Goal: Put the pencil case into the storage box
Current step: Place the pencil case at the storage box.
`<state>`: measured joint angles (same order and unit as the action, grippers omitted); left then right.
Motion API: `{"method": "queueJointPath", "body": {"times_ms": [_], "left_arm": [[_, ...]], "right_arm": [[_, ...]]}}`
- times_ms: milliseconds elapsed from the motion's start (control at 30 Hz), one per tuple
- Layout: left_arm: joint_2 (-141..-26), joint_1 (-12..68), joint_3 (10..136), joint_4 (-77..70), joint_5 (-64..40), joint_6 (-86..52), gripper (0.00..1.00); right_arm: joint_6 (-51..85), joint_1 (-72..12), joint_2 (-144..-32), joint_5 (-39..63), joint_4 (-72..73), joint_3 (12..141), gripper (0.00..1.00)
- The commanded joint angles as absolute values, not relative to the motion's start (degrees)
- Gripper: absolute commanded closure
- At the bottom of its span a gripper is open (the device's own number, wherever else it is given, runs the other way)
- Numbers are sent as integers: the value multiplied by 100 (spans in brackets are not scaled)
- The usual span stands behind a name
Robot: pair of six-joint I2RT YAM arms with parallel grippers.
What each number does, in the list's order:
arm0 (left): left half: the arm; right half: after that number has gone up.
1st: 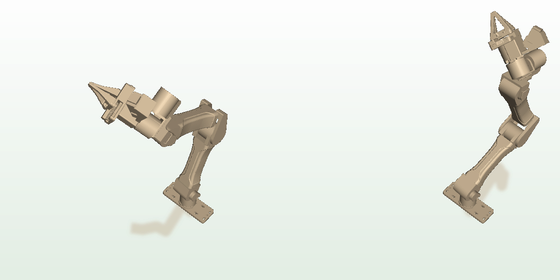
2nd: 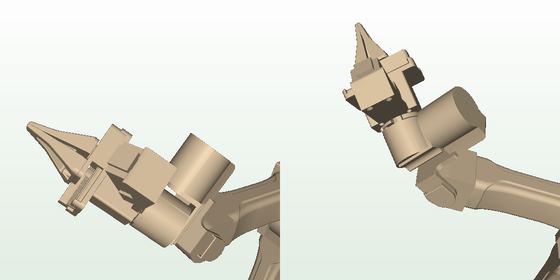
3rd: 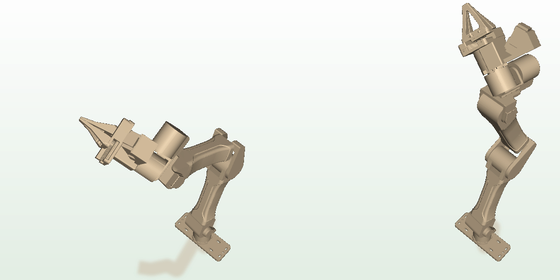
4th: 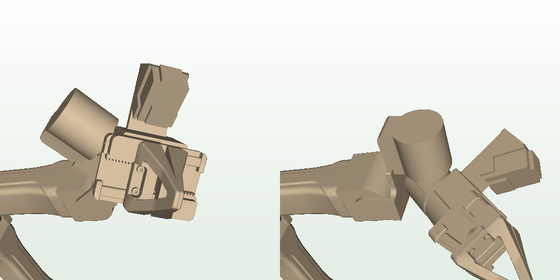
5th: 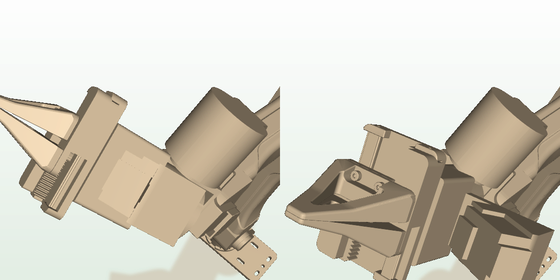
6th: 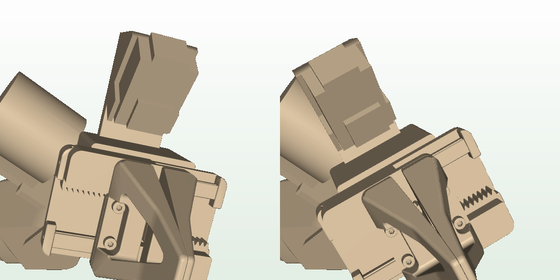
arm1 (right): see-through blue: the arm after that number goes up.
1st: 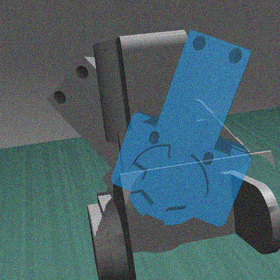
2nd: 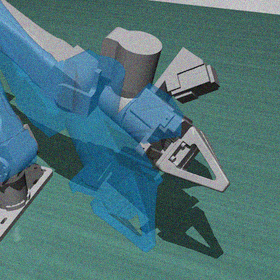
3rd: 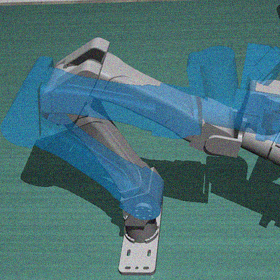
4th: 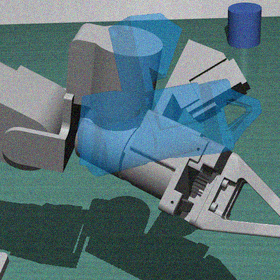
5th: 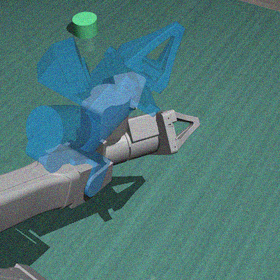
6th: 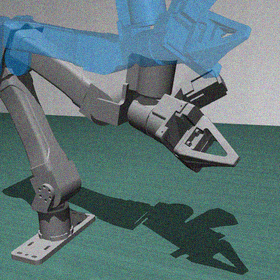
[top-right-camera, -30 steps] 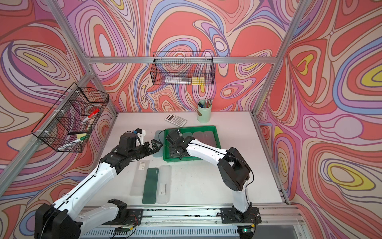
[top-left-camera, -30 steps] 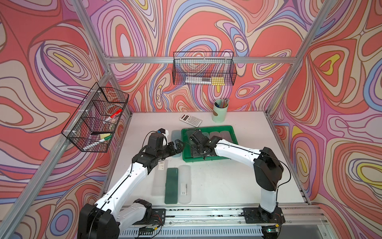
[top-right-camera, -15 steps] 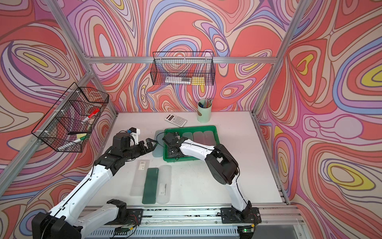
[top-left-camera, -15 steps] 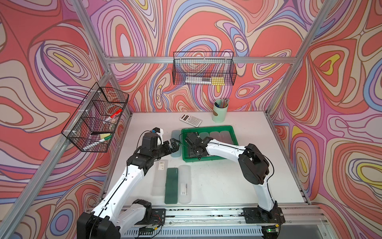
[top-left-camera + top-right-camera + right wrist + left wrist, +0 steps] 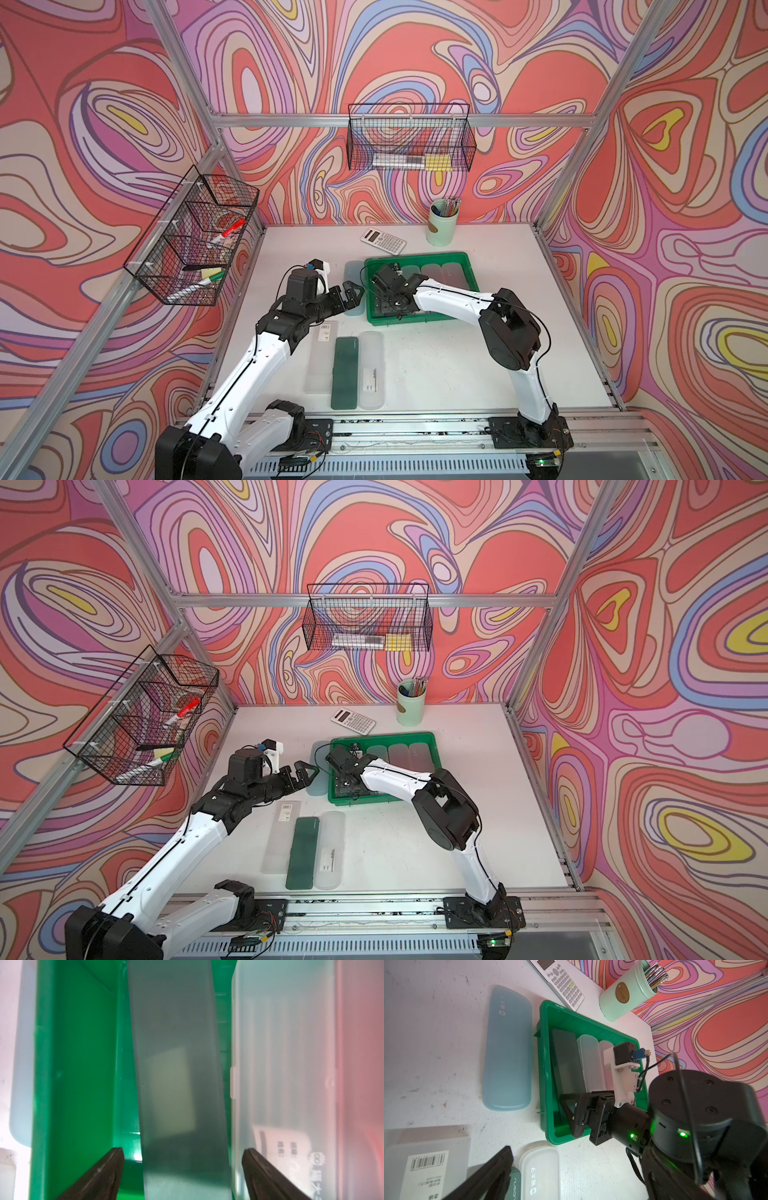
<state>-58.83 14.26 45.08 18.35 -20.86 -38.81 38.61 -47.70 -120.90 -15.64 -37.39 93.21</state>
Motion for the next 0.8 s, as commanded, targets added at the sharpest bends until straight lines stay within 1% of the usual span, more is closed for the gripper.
{"method": "queueJointPath", "body": {"times_ms": [0,100,333,533,767], "left_arm": [[-5650,1404,4384,2011,-2088,-3854,1],[-5529,1400,4271,2077,-2027,-3867,1],[-5288,1401,3851,2184,-2024,-3980,1],[-5087,1403,3591,2234,-2070,-4025,1],[-5150,1402,3525,2224,-2149,-4017,1]], "right_arm": [[3765,-4770,-11769,-1969,-3856,9629,5],[3680,-4757,-11924,-2218,-4104,9870,2],[3531,-4677,-12401,-2078,-4024,10189,2],[3341,-4578,-12862,-2299,-3958,10612,2],[3255,-4544,-13294,-2476,-3963,10886,2]]}}
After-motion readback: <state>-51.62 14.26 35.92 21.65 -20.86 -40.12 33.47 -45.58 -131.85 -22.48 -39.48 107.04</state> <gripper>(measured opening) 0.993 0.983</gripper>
